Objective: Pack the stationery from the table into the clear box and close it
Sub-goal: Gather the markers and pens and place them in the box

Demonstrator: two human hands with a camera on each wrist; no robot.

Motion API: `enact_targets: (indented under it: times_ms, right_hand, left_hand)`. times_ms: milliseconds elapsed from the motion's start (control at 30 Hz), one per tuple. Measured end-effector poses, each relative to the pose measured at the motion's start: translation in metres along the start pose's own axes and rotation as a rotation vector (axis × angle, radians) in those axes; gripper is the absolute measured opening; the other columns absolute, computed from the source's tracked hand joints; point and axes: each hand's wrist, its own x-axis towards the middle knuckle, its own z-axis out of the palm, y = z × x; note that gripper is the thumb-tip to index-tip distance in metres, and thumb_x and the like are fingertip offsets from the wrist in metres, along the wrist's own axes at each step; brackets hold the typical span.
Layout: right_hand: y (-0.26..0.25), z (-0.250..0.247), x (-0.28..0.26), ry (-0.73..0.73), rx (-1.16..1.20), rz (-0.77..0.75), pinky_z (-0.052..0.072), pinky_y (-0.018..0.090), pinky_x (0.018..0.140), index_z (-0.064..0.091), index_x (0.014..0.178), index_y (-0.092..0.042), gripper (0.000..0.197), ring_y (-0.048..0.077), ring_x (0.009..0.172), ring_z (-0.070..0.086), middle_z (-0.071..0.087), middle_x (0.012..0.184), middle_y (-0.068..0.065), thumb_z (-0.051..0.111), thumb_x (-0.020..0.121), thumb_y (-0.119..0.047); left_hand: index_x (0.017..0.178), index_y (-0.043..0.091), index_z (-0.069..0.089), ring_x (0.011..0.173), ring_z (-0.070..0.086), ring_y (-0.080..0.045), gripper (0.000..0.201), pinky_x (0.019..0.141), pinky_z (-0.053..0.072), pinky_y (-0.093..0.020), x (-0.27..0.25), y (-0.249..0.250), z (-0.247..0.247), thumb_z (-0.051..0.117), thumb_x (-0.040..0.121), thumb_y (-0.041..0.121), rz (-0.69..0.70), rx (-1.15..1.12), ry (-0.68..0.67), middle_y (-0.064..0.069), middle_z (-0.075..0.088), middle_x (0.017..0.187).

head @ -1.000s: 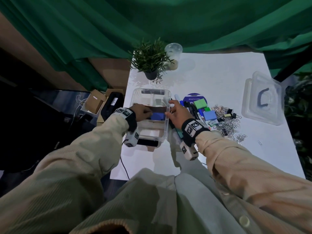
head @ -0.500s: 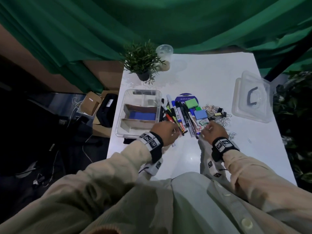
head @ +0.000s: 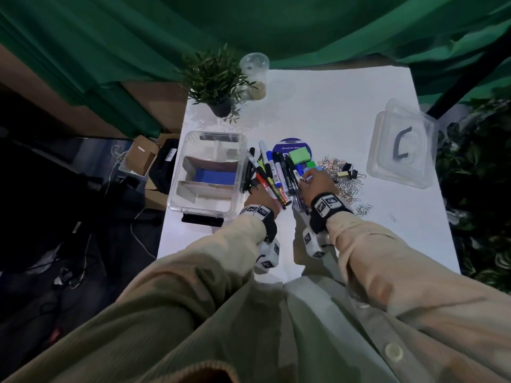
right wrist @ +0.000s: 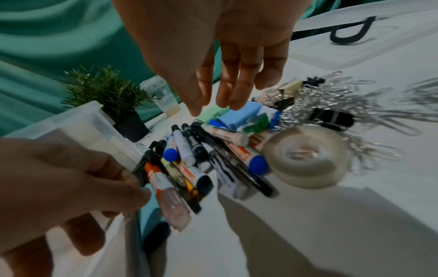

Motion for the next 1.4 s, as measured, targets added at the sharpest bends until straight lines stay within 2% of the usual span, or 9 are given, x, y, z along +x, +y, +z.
enact_targets:
  times_ms: [167, 500, 633, 767, 933, 1033, 1133, 1233, 1400]
  right_hand:
    - [-0.010, 0.007, 0.017, -0.111, -0.120, -0.031, 0.054, 0.043, 0.089, 0.054, 0.124, -0.018, 0.039, 0.032, 0.100, 0.063, 0.064, 0.112, 0.012, 0.066, 0.087, -0.014]
    - [-0.003, 0.001, 0.020, -0.204, -0.148, -0.016, 0.049, 0.037, 0.086, 0.051, 0.128, -0.012, 0.043, 0.034, 0.103, 0.060, 0.063, 0.114, 0.017, 0.060, 0.086, -0.008]
    - [0.003, -0.011, 0.023, -0.197, 0.112, 0.076, 0.045, 0.031, 0.097, 0.052, 0.134, -0.011, 0.051, 0.030, 0.112, 0.059, 0.060, 0.127, 0.015, 0.066, 0.085, -0.017]
    - [0.018, -0.019, 0.028, -0.270, 0.299, 0.151, 0.051, 0.032, 0.085, 0.063, 0.097, -0.016, 0.013, 0.021, 0.083, 0.060, 0.064, 0.088, 0.001, 0.062, 0.090, -0.026]
    - [0.026, -0.028, 0.036, -0.280, 0.299, 0.239, 0.042, 0.025, 0.061, 0.053, 0.076, -0.014, 0.016, 0.020, 0.065, 0.053, 0.056, 0.070, 0.004, 0.056, 0.089, -0.024]
    - [0.023, -0.025, 0.044, -0.317, 0.351, 0.313, 0.056, 0.047, 0.079, 0.060, 0.084, -0.009, 0.037, 0.031, 0.083, 0.066, 0.068, 0.092, 0.016, 0.060, 0.076, -0.045]
    - [0.006, -0.028, 0.048, -0.316, 0.253, 0.294, 0.052, 0.041, 0.085, 0.061, 0.100, -0.008, 0.072, 0.028, 0.088, 0.061, 0.064, 0.099, 0.014, 0.050, 0.077, -0.075]
    - [-0.012, -0.027, 0.049, -0.272, 0.121, 0.198, 0.044, 0.038, 0.091, 0.060, 0.111, 0.002, 0.072, 0.035, 0.107, 0.059, 0.061, 0.116, 0.027, 0.034, 0.095, -0.062]
    - [-0.033, -0.011, 0.046, -0.241, 0.037, 0.123, 0.045, 0.036, 0.082, 0.042, 0.129, -0.005, 0.036, 0.039, 0.108, 0.059, 0.061, 0.118, 0.024, 0.043, 0.100, -0.026]
  left_hand:
    - [0.137, 0.007, 0.038, 0.118, 0.055, -0.036, 0.052, 0.095, 0.049, -0.042, 0.007, 0.002, -0.014, 0.058, 0.090, 0.019, 0.031, -0.105, 0.014, -0.017, 0.052, 0.133]
    - [0.139, 0.010, 0.038, 0.093, 0.062, -0.029, 0.049, 0.078, 0.050, -0.034, 0.039, 0.041, -0.023, 0.046, 0.095, 0.033, -0.009, -0.218, 0.163, -0.016, 0.061, 0.121]
    - [0.128, 0.008, 0.043, 0.108, 0.060, -0.034, 0.040, 0.080, 0.047, -0.035, 0.049, 0.047, -0.026, 0.047, 0.096, 0.032, -0.131, -0.238, 0.124, -0.015, 0.060, 0.120]
    - [0.136, 0.006, 0.037, 0.114, 0.058, -0.034, 0.051, 0.084, 0.049, -0.037, 0.054, 0.050, -0.030, 0.053, 0.094, 0.029, -0.169, -0.235, 0.065, -0.016, 0.056, 0.127]
    - [0.140, 0.002, 0.037, 0.123, 0.052, -0.035, 0.065, 0.096, 0.045, -0.037, 0.058, 0.045, -0.032, 0.048, 0.094, 0.046, -0.184, -0.273, -0.008, -0.018, 0.049, 0.140]
    - [0.131, 0.003, 0.052, 0.118, 0.055, -0.035, 0.050, 0.093, 0.044, -0.035, 0.054, 0.035, -0.033, 0.035, 0.101, 0.039, -0.159, -0.315, -0.030, -0.021, 0.055, 0.132]
    - [0.124, 0.000, 0.057, 0.115, 0.057, -0.036, 0.046, 0.097, 0.045, -0.040, 0.052, 0.020, -0.035, 0.034, 0.103, 0.034, -0.147, -0.367, 0.013, -0.020, 0.061, 0.123]
    - [0.128, -0.005, 0.049, 0.114, 0.057, -0.037, 0.038, 0.095, 0.044, -0.041, 0.049, 0.009, -0.041, 0.030, 0.102, 0.016, -0.176, -0.443, 0.027, -0.024, 0.058, 0.126]
    - [0.130, 0.005, 0.052, 0.109, 0.057, -0.036, 0.054, 0.085, 0.041, -0.035, 0.043, 0.003, -0.037, 0.020, 0.104, 0.040, -0.184, -0.573, 0.069, -0.025, 0.059, 0.119]
